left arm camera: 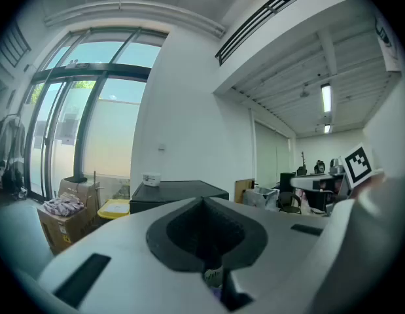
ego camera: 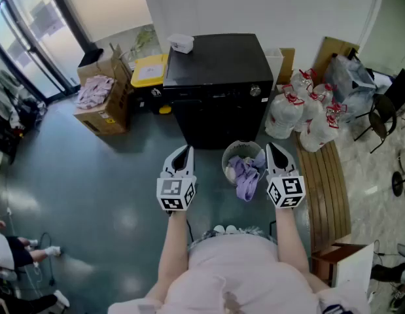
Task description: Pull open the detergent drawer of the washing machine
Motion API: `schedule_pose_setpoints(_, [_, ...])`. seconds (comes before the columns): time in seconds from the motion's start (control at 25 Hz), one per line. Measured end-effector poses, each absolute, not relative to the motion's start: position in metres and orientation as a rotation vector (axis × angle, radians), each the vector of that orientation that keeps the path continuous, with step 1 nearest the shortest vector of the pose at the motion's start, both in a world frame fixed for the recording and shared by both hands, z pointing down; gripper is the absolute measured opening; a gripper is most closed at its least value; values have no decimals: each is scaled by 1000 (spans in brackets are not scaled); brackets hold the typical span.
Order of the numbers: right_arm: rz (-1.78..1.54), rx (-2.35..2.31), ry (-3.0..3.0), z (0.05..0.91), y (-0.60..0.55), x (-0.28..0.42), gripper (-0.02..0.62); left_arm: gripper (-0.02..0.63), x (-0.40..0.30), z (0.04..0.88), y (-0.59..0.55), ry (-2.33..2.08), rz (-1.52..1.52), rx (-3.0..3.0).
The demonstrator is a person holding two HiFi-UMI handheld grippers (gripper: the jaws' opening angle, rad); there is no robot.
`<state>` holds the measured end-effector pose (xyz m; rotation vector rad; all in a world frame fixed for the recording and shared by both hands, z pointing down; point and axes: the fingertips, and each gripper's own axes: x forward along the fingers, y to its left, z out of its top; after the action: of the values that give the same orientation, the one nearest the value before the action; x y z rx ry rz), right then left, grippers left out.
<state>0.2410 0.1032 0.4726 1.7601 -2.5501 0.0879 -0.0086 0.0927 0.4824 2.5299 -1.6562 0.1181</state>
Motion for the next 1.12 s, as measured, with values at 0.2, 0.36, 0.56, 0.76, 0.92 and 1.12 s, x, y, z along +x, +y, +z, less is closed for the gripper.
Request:
schedule_pose_setpoints(0.2, [93, 1759, -2551, 472, 109, 244, 14, 26, -4, 482, 98, -1656, 116, 2530])
schedule_pose_setpoints(0.36, [100, 1760, -2553, 471, 108, 241, 14, 26, -5, 482, 97, -1650, 121, 2531])
schedule_pose_setpoints(0.56, [113, 1764, -2554, 472, 112, 241, 14, 26, -5, 482, 100, -1645, 127, 2532])
schedule_pose_setpoints(0.76, [129, 1763, -2551, 477, 113, 240, 14, 26, -4, 486, 103, -1633, 126, 2534])
schedule_pose_setpoints(0.92, [148, 1749, -2553, 480, 112, 238, 14, 26, -3, 490, 104, -1609, 109, 2537])
schedule_pose_setpoints(1.12, [175, 1713, -2575, 484, 114, 235, 15, 28, 0, 496, 107, -1579, 106, 2517])
